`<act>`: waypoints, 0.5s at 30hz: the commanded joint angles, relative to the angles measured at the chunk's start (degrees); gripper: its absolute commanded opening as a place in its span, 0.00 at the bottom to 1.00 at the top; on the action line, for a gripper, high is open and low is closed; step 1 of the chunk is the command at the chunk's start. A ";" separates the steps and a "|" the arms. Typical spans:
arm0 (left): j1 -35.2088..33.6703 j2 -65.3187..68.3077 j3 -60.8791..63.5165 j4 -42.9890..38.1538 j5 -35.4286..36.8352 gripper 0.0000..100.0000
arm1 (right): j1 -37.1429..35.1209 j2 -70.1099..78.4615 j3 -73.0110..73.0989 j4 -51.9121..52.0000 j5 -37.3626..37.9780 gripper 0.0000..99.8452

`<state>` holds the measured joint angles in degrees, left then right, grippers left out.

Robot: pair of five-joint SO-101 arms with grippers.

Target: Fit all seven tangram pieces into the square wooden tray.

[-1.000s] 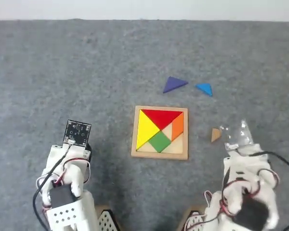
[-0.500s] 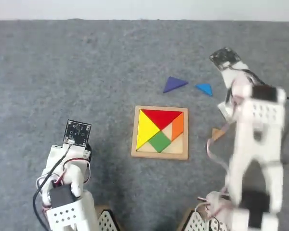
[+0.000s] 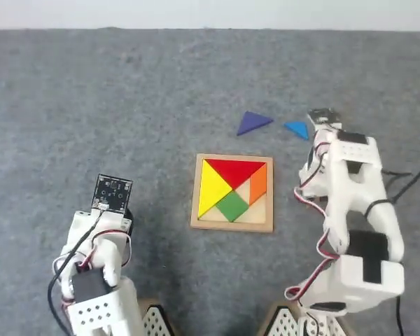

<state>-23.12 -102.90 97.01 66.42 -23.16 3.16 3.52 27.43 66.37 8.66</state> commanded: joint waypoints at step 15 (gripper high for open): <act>-0.26 -0.44 -0.57 0.35 -0.26 0.19 | -1.19 -3.30 0.18 -5.41 -28.84 0.22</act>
<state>-23.03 -102.90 97.01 66.42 -23.16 2.99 3.52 27.60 61.80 -15.96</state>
